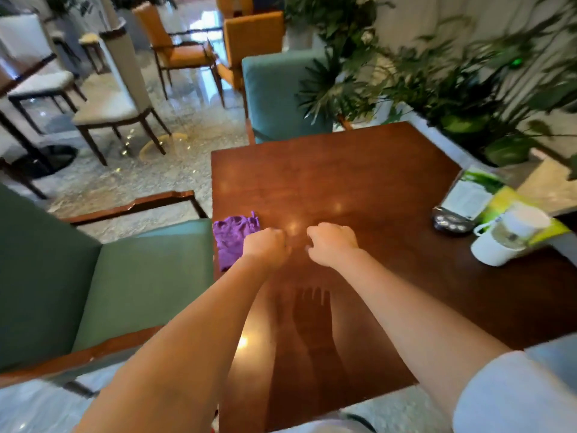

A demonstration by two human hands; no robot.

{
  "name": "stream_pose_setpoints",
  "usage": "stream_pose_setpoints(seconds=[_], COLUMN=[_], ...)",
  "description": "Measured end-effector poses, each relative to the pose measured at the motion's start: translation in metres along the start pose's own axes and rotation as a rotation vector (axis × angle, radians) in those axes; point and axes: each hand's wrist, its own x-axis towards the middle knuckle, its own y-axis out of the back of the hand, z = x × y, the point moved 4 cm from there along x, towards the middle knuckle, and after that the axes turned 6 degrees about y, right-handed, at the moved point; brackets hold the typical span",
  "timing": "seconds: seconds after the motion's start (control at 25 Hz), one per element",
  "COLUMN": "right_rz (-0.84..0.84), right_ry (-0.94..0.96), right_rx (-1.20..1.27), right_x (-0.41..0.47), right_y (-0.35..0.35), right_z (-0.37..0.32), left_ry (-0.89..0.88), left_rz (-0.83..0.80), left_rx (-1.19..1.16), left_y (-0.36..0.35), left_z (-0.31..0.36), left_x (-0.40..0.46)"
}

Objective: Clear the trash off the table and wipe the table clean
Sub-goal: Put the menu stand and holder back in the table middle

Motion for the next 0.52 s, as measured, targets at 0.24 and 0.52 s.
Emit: stream_pose_setpoints(seconds=[0.24,0.52], right_rz=[0.129,0.165], right_ry=[-0.177,-0.224], right_rx=[-0.013,-0.019], right_x=[-0.061,-0.09], right_y=[0.042,0.051], right_z=[0.069,0.184], left_ry=[-0.245,-0.335], left_rz=[0.09,0.136], left_rx=[0.041,0.036], left_y=[0.027,0.019], left_z=[0.096,0.199], left_x=[-0.001,0.024])
